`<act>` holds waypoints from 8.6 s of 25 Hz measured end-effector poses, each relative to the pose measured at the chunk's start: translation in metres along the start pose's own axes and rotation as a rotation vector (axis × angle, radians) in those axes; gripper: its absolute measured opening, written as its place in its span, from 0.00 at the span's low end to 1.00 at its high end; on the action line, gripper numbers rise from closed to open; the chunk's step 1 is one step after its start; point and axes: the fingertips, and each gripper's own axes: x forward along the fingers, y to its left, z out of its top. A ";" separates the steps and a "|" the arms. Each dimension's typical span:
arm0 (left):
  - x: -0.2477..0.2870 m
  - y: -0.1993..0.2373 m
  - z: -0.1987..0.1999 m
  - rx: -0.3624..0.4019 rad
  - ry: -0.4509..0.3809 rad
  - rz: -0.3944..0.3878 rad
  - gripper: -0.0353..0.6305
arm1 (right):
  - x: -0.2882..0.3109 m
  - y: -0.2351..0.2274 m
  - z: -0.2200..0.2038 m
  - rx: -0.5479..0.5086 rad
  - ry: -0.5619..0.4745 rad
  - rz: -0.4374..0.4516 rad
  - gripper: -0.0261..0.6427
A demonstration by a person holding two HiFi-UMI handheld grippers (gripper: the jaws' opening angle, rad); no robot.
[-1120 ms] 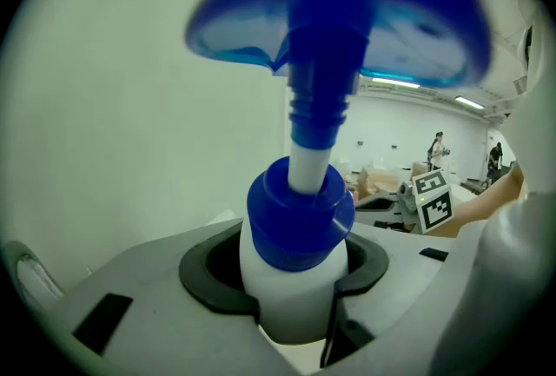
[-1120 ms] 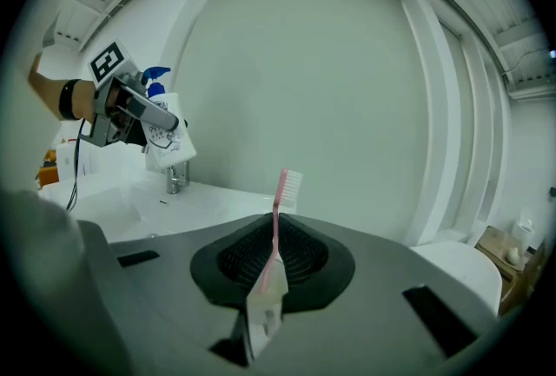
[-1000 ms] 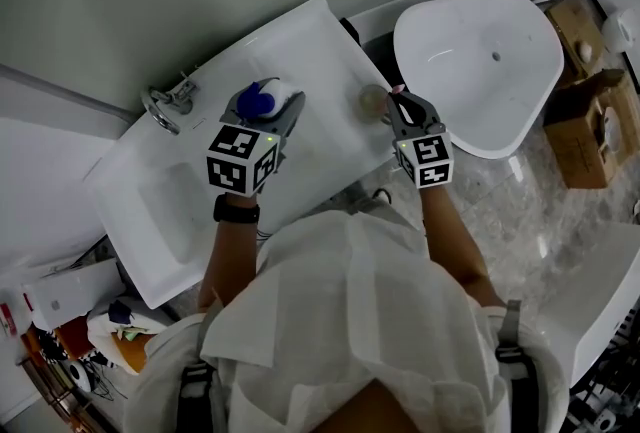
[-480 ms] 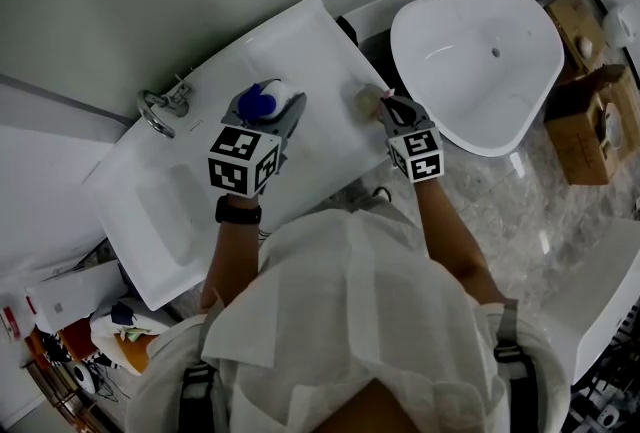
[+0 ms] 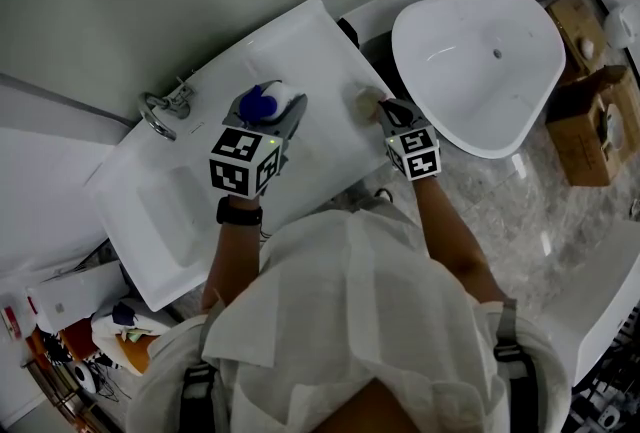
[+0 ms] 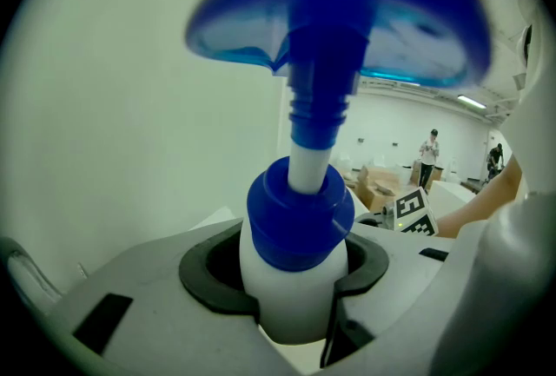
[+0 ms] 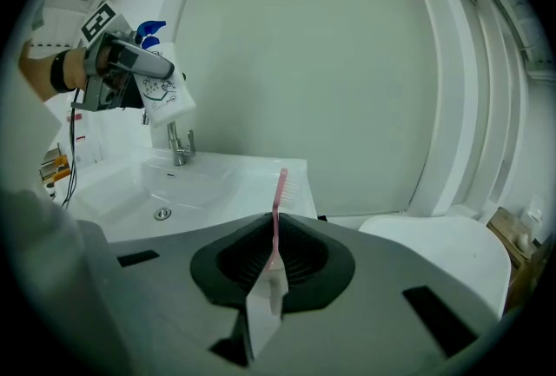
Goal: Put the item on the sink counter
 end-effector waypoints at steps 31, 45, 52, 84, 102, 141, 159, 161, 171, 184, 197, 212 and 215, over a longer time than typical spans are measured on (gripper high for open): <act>0.005 0.003 0.000 0.006 -0.003 -0.017 0.36 | -0.022 -0.023 0.026 0.075 -0.096 -0.076 0.07; 0.010 0.002 -0.003 0.010 0.005 -0.023 0.36 | -0.080 -0.045 0.090 0.135 -0.329 -0.169 0.07; 0.012 0.001 -0.006 0.006 0.008 -0.029 0.36 | -0.117 -0.047 0.120 0.134 -0.450 -0.233 0.07; 0.078 0.003 -0.043 0.015 0.103 -0.099 0.36 | -0.141 -0.071 0.105 0.120 -0.423 -0.319 0.06; 0.160 -0.001 -0.112 0.051 0.268 -0.175 0.36 | -0.147 -0.072 0.090 0.122 -0.377 -0.331 0.06; 0.202 -0.016 -0.143 0.148 0.243 -0.220 0.48 | -0.146 -0.070 0.083 0.119 -0.338 -0.322 0.06; 0.144 -0.016 -0.094 0.251 0.069 -0.194 0.50 | -0.150 -0.069 0.093 0.112 -0.373 -0.305 0.06; 0.134 -0.015 -0.084 0.250 0.046 -0.176 0.50 | -0.152 -0.072 0.094 0.114 -0.378 -0.302 0.06; 0.074 0.003 -0.044 0.156 -0.092 -0.086 0.49 | -0.155 -0.077 0.103 0.109 -0.409 -0.298 0.06; -0.002 0.020 0.027 0.159 -0.310 0.044 0.42 | -0.169 -0.080 0.120 0.115 -0.471 -0.311 0.06; -0.053 0.036 0.064 0.161 -0.460 0.146 0.15 | -0.186 -0.079 0.135 0.047 -0.519 -0.327 0.06; -0.071 0.048 0.053 0.135 -0.442 0.219 0.09 | -0.205 -0.081 0.138 0.001 -0.531 -0.357 0.05; -0.072 0.049 0.053 0.128 -0.447 0.220 0.09 | -0.206 -0.081 0.138 0.007 -0.535 -0.353 0.05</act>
